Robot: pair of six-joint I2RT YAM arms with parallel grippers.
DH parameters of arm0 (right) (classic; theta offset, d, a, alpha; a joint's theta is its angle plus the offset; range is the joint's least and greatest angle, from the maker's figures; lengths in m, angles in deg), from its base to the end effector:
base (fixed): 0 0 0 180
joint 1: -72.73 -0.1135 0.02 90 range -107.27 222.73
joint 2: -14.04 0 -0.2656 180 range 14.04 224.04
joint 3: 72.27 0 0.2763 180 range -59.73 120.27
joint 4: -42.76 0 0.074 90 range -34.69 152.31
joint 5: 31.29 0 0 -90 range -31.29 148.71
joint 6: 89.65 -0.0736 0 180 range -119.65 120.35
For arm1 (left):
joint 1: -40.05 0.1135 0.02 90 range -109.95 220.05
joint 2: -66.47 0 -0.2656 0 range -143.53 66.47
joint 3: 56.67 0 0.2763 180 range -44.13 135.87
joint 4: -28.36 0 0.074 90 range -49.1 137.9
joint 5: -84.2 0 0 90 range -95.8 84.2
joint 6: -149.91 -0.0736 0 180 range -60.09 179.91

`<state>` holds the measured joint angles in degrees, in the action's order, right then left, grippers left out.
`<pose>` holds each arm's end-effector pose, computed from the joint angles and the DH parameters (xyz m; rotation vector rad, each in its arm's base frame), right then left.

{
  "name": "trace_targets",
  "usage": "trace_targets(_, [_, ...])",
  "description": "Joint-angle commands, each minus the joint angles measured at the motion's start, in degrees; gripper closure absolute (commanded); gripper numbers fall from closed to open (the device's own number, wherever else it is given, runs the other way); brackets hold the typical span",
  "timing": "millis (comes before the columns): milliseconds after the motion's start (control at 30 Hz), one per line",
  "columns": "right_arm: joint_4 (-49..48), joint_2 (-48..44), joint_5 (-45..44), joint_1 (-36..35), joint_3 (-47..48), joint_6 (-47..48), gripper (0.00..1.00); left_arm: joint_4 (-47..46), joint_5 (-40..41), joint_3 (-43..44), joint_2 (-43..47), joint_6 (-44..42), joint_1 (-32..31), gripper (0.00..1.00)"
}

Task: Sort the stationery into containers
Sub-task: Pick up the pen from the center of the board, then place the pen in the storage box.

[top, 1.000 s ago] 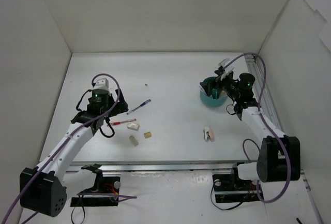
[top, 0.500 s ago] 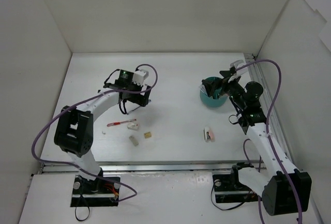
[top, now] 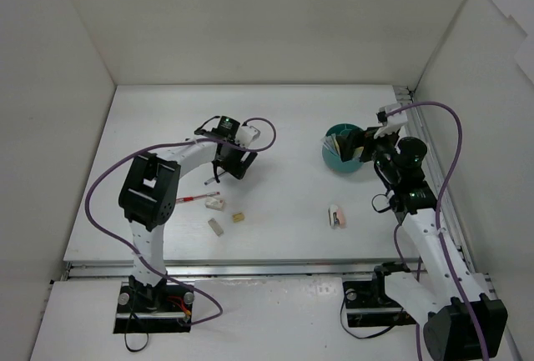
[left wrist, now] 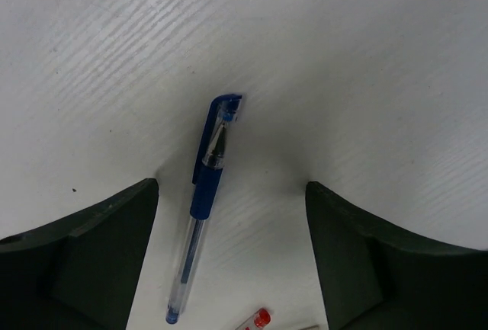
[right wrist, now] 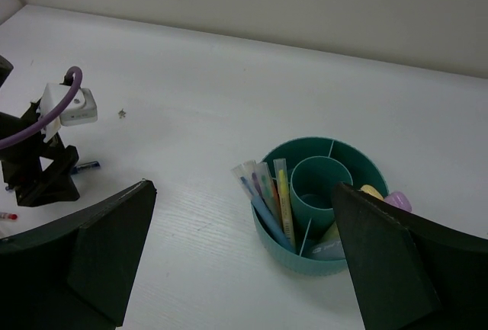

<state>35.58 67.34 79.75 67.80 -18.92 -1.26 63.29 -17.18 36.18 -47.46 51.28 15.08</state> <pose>0.2758 0.0503 0.3447 -0.3430 1.4222 0.3581 0.4174 -0.2104 0.1357 0.8142 2.4270 -0.3635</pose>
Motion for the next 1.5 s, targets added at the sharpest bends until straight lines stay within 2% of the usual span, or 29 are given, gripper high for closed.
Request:
trace_targets(0, [-1.4,-2.0,-3.5,0.0,2.3,-1.1,0.02,3.4,0.7,5.1,1.2,-1.4,0.3,0.3])
trace_targets(200, [0.4,-4.1,-5.7,0.2,2.0,-0.9,0.02,8.3,-0.8,9.5,-3.8,-0.3,0.3,0.54])
trace_targets(233, [0.6,-4.5,-5.9,0.2,1.9,-0.9,0.02,8.5,-0.8,9.9,-4.2,0.0,0.3,0.62])
trace_targets(333, [0.9,-5.1,-6.3,0.4,1.8,-0.8,0.02,9.0,-2.2,10.1,-4.8,0.2,0.3,0.76])
trace_targets(400, [1.1,-5.7,-7.0,0.4,1.8,-0.7,0.02,8.7,-3.5,10.0,-5.0,0.6,0.3,0.8])
trace_targets(433, [1.2,-6.0,-7.1,0.4,1.8,-0.6,0.02,8.6,-4.1,9.9,-5.1,0.7,0.3,0.91])
trace_targets(500, [1.4,-6.6,-7.3,0.5,1.8,-0.5,0.02,7.9,-4.1,9.7,-4.8,1.0,-0.2,1.0])
trace_targets(700, [1.5,-8.4,-7.2,0.6,1.5,-0.7,0.02,4.1,-2.6,9.7,0.1,2.0,-0.9,1.0])
trace_targets(933, [2.1,-11.5,-7.7,0.5,0.3,-1.7,0.02,-3.0,-4.2,14.9,9.1,4.5,-3.5,1.0])
trace_targets(1033, [0.5,-13.3,-10.6,0.5,-1.6,-3.8,0.02,-10.2,-3.5,15.1,12.6,5.1,-6.3,1.0])
trace_targets(1133, [-0.4,-15.1,-14.3,0.6,-3.3,-5.9,0.02,-24.0,-2.6,14.4,14.3,5.8,-9.4,1.0])
trace_targets(1200, [-0.4,-16.8,-16.8,0.6,-4.5,-7.3,0.02,-28.6,-2.4,14.9,14.0,6.9,-10.5,1.0])
trace_targets(1333, [-1.2,-20.5,-27.3,0.6,-7.5,-12.4,0.02,-41.2,-5.0,17.0,11.2,14.2,-11.9,1.0])
trace_targets(1433, [-0.8,-23.8,-34.5,0.7,-9.9,-16.4,0.02,-57.6,-3.7,17.3,6.5,21.7,-12.4,1.0])
trace_targets(1467, [0.3,-24.7,-35.9,0.7,-10.7,-17.3,0.02,-60.2,-3.6,17.6,5.4,24.6,-13.1,1.0])
